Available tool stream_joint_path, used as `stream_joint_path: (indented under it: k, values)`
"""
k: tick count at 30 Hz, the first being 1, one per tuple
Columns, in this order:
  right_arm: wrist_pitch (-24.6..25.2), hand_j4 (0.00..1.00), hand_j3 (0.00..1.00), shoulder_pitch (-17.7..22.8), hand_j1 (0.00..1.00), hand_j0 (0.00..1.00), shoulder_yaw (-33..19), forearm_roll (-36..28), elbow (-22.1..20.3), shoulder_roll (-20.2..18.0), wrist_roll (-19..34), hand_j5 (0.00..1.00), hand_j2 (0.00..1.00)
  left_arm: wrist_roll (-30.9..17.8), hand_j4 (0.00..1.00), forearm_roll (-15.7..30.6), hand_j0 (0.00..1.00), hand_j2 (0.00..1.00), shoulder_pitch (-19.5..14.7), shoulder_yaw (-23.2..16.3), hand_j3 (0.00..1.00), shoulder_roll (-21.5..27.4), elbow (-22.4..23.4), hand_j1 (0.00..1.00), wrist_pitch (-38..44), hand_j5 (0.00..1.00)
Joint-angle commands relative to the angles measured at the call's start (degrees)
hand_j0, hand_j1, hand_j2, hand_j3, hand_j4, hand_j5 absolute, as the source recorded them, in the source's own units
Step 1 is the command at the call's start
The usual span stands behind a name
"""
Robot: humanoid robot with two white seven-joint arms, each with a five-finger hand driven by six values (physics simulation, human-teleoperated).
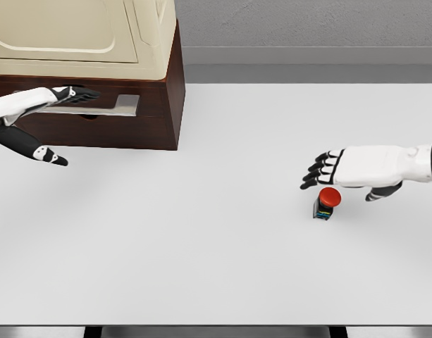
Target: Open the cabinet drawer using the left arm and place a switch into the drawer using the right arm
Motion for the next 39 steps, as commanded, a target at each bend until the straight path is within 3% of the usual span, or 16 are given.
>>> stream_joint_path:
  k: [1, 12, 18, 39]
  values:
    - [0.14, 1.00, 1.00, 0.09, 1.00, 1.00, 0.09, -0.10, -0.18, -0.03, -0.02, 1.00, 1.00, 0.14, 1.00, -0.92, 1.00, 1.00, 0.00, 0.08, 1.00, 0.05, 0.11, 1.00, 1.35, 1.00]
    - [0.14, 1.00, 1.00, 0.62, 1.00, 1.00, 1.76, 0.78, 0.26, 0.50, -0.02, 1.00, 1.00, 0.57, 1.00, -6.11, 1.00, 1.00, 0.18, 0.08, 1.00, -1.97, 3.72, 1.00, 1.52, 1.00]
    - [0.14, 1.00, 1.00, 0.53, 1.00, 1.00, 1.85, 1.66, 0.97, 1.02, -0.02, 1.00, 1.00, 0.57, 1.00, -6.46, 1.00, 1.00, 0.35, -0.27, 1.00, -2.41, 5.82, 1.00, 1.52, 1.00]
    - [0.14, 1.00, 1.00, 0.53, 1.00, 1.00, 2.64, 3.24, 1.32, 1.90, -0.02, 1.00, 1.00, -0.22, 1.00, -8.13, 1.00, 1.00, 0.97, -1.68, 1.00, -2.24, 5.39, 1.00, 1.17, 1.00]
